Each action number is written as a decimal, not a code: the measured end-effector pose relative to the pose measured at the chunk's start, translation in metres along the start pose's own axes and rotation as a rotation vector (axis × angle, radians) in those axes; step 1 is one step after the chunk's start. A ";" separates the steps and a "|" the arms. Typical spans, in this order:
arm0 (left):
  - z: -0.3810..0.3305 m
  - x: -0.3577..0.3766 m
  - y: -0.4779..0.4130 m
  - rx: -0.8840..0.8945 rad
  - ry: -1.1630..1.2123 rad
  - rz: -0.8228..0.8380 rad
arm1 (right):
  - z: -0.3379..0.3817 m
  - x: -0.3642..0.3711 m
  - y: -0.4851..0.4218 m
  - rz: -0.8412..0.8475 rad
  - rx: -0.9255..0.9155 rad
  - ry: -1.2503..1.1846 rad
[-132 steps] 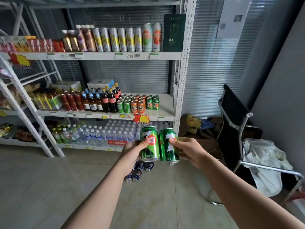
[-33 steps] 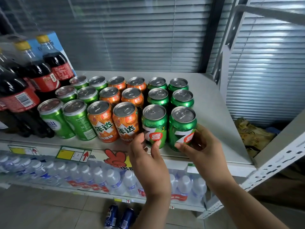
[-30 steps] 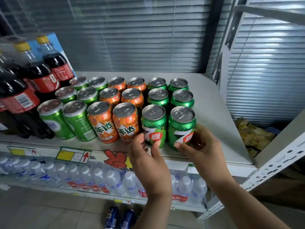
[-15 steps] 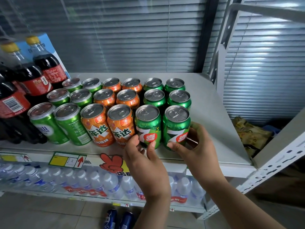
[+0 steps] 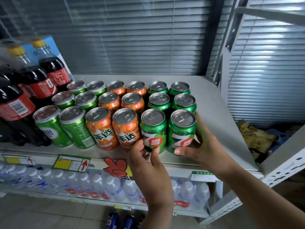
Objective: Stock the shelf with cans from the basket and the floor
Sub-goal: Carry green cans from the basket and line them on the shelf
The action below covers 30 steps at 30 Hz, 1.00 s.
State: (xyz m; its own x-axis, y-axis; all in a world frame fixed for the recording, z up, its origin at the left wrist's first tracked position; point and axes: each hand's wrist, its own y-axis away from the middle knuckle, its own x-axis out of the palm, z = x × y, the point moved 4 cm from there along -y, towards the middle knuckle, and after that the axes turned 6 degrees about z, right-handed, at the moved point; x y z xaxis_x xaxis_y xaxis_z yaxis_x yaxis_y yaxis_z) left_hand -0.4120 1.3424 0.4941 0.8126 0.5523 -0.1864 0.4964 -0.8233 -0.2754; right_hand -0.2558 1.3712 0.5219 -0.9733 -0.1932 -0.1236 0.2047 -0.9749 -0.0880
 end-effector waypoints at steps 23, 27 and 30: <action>0.003 -0.020 -0.009 -0.132 0.063 0.170 | -0.006 -0.004 0.017 0.036 0.074 -0.008; 0.004 -0.033 -0.018 -0.174 0.103 0.240 | -0.007 -0.003 0.027 0.010 0.075 -0.001; 0.005 -0.035 -0.022 -0.189 0.140 0.301 | -0.010 0.000 0.035 -0.091 0.118 0.013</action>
State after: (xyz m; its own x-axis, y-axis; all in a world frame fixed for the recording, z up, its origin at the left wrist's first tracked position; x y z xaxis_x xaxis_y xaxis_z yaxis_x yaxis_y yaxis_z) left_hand -0.4534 1.3420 0.5020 0.9581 0.2692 -0.0983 0.2657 -0.9629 -0.0470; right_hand -0.2470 1.3379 0.5087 -0.9857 -0.1025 -0.1337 0.1011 -0.9947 0.0173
